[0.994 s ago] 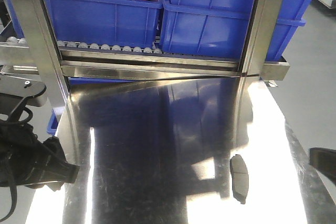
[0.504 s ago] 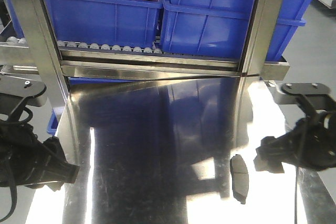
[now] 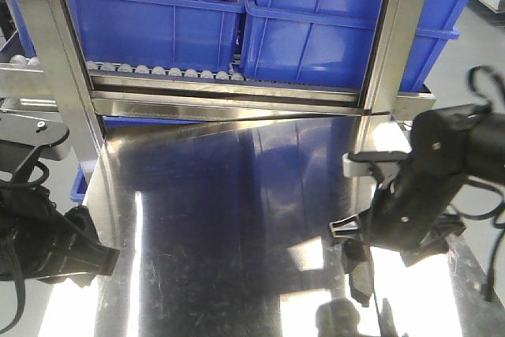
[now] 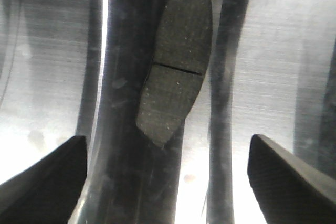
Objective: Move and align brake pads A on conveyor
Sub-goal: 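Close the right gripper on the pad and lift it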
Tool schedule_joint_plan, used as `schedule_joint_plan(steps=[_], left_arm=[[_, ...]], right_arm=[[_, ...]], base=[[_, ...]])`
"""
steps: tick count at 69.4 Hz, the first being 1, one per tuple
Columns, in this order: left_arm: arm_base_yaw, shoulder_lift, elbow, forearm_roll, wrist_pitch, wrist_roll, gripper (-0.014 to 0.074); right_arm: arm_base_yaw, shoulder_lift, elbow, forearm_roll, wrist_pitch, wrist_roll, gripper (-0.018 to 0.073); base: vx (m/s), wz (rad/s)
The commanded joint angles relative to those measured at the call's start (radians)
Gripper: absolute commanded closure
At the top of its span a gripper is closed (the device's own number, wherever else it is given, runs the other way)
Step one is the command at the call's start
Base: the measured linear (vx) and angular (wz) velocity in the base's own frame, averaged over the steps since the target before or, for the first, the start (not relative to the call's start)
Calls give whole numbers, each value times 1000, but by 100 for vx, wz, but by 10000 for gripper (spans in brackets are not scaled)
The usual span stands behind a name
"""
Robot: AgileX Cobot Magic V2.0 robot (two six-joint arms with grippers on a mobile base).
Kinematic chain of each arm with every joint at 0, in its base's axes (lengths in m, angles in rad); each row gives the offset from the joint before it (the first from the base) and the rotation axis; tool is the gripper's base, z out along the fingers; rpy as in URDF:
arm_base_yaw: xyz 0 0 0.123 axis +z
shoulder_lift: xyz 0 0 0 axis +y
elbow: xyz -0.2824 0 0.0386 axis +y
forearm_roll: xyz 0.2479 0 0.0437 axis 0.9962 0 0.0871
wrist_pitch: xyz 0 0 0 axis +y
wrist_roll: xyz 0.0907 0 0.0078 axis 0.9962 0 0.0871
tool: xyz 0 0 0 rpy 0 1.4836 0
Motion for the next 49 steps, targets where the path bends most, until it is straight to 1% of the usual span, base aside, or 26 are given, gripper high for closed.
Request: schedule_joint_plan(steps=[1,11,23,42,49], left_arm=[[-4,-21,-29,10,-46,-1,603],[-4,-21,-29,10,-46,-1,603],[-4,-21,-29,10,-46,-1,603],[-4,-21,-29,10,-46,-1,603],[-4,-21,-29,10,-46,-1,603]], right_arm=[[1,3,-29,-20,-31,31,-32],[1,46,-64,-81,-37,54,-32],[1,91,-132,-112,-24,65,-32],[1,152,-155,-114,-13,70,-32],[1,169,-155,-114,-29,70,-32]], base=[[0,0],[0,0],[0,0],[0,0],[0,0]])
